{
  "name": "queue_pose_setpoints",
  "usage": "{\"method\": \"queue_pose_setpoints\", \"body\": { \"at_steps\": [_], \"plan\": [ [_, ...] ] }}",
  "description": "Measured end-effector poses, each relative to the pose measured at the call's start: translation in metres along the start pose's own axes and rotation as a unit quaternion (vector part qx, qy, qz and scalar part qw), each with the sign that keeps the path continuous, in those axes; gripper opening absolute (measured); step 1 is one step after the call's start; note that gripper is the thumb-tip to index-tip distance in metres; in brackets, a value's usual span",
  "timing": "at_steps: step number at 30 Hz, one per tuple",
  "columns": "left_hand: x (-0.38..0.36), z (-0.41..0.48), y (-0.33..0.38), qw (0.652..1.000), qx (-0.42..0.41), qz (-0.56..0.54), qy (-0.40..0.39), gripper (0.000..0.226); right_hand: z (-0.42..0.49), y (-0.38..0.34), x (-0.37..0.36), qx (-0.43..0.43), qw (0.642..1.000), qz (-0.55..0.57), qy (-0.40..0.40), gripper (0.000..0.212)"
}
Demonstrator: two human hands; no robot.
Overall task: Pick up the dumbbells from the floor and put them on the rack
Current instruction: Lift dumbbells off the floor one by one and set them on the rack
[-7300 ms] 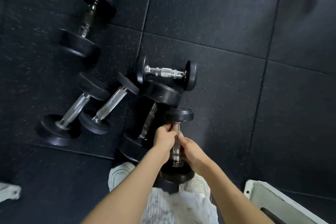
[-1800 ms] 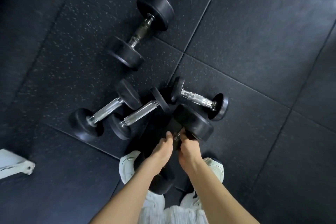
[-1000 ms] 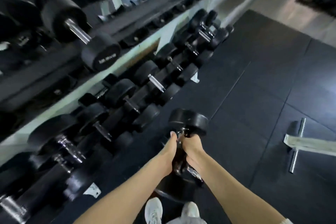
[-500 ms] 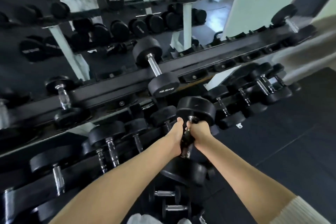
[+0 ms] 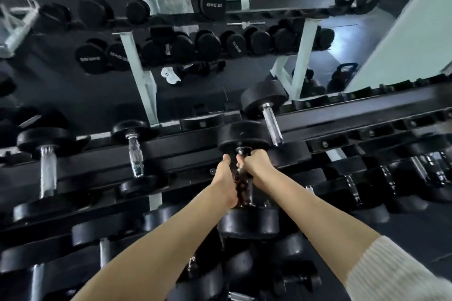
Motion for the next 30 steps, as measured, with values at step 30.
{"method": "queue_pose_setpoints", "body": {
  "at_steps": [30],
  "plan": [
    [0.042,0.113,0.173,0.984,0.016,0.164,-0.072,0.095,0.116,-0.114,-0.087,0.005,0.996,0.017,-0.082,0.014]
  ]
}}
Point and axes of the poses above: each hand's wrist, its own z-axis towards the middle knuckle, its own x-axis out of the back of the hand, y = z × x, the point moved 2 cm from there along z, towards the middle knuckle, and after that the axes turned 12 degrees about -z, right-handed, at the moved point
